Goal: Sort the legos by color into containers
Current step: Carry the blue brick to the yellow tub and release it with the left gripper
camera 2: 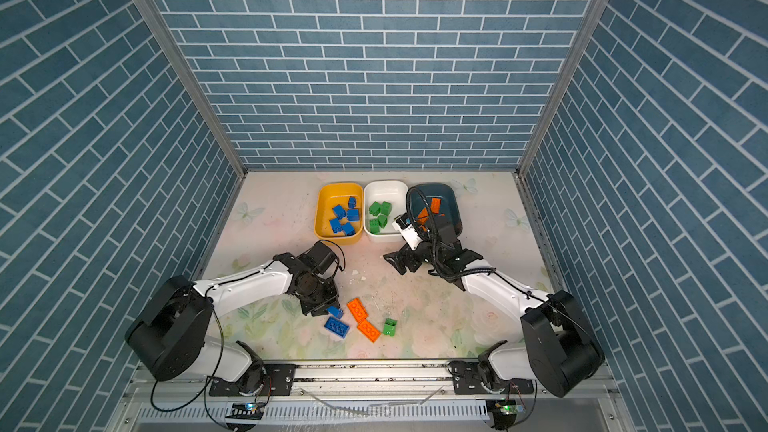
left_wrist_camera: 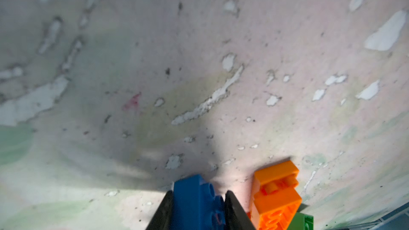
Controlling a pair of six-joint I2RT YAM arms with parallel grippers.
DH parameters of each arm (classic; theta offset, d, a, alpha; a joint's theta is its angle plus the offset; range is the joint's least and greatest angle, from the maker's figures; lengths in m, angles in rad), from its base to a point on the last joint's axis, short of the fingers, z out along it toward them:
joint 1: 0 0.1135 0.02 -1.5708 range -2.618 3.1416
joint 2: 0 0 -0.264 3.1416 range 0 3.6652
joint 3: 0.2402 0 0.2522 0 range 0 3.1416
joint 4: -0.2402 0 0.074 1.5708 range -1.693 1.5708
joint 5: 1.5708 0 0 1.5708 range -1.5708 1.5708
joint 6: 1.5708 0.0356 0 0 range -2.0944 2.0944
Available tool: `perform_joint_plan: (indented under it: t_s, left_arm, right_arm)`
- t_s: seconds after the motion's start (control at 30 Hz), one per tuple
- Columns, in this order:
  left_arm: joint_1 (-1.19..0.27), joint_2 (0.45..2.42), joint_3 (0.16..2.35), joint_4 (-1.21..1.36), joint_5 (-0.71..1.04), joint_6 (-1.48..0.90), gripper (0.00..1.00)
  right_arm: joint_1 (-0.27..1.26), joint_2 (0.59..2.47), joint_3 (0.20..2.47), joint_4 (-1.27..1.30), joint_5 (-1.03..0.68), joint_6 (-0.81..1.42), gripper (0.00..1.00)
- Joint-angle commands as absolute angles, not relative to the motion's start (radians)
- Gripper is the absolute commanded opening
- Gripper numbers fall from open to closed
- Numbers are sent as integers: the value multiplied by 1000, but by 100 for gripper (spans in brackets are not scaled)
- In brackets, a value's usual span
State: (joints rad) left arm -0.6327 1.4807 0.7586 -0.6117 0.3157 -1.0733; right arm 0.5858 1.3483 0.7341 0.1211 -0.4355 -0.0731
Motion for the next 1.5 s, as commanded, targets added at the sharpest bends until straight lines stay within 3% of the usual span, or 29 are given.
perform_joint_plan:
  t_s: [0.0,0.13,0.43,0.77,1.3,1.47]
  left_arm:
    - [-637,1503,781,-613,288,-1050,27]
    - [-637,1516,806,-612,283,-1027,17]
    - [-635,1531,861,-634,252,-987,7]
    - [-568,1576,1184,-684,56,-791,8]
    - [-370,1978,1611,-556,-34,-670,9]
    - [-367,2057,1750,-635,-27,-618,19]
  right_arm:
    - [595,1351,721,132,-440,-133,93]
    - [599,1349,722,141,-424,-133,93]
    - [601,1339,718,150,-395,-155,93]
    - [602,1326,717,174,-340,-158,93]
    - [604,1183,668,121,-232,-128,93]
    - [606,1129,642,101,-201,-124,93]
